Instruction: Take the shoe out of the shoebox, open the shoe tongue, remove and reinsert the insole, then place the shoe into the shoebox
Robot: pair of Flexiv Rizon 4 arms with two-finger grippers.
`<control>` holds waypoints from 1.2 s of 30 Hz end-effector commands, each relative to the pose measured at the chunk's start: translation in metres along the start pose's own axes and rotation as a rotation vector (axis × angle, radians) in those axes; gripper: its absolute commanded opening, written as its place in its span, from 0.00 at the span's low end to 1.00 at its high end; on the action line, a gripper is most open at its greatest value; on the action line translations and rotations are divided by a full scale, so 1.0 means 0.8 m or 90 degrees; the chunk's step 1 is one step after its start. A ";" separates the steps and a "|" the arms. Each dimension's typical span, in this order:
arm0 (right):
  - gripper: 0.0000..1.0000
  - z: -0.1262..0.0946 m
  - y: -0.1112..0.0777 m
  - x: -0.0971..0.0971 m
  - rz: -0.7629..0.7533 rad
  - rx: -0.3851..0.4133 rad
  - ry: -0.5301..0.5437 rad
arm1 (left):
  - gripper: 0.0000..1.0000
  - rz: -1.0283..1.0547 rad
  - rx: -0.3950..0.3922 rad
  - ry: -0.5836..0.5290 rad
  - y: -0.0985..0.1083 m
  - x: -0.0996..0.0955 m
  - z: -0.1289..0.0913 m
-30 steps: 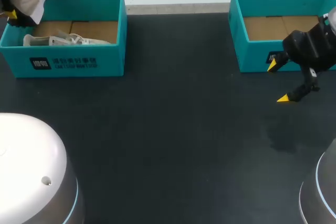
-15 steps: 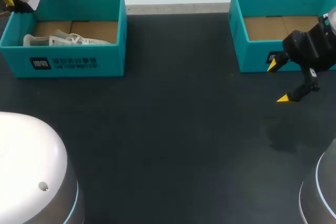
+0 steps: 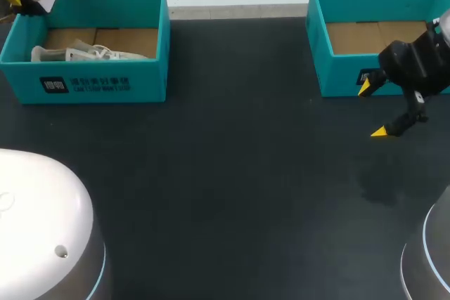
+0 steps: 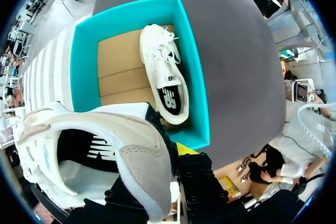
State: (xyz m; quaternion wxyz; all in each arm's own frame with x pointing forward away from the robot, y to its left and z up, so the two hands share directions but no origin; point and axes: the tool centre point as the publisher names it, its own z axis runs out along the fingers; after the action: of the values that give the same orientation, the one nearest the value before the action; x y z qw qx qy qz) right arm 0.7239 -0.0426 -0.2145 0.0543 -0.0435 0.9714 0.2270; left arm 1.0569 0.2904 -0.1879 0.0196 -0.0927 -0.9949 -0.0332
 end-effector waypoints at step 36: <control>1.00 0.001 0.000 -0.001 0.000 0.002 0.000 | 0.00 0.953 -0.145 0.065 0.078 -0.044 -0.043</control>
State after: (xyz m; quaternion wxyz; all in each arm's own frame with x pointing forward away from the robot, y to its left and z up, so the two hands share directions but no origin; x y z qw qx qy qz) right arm 0.7238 -0.0425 -0.2145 0.0543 -0.0436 0.9714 0.2270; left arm 1.1098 0.3419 -0.1529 0.0646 -0.6355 -0.7626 -0.1016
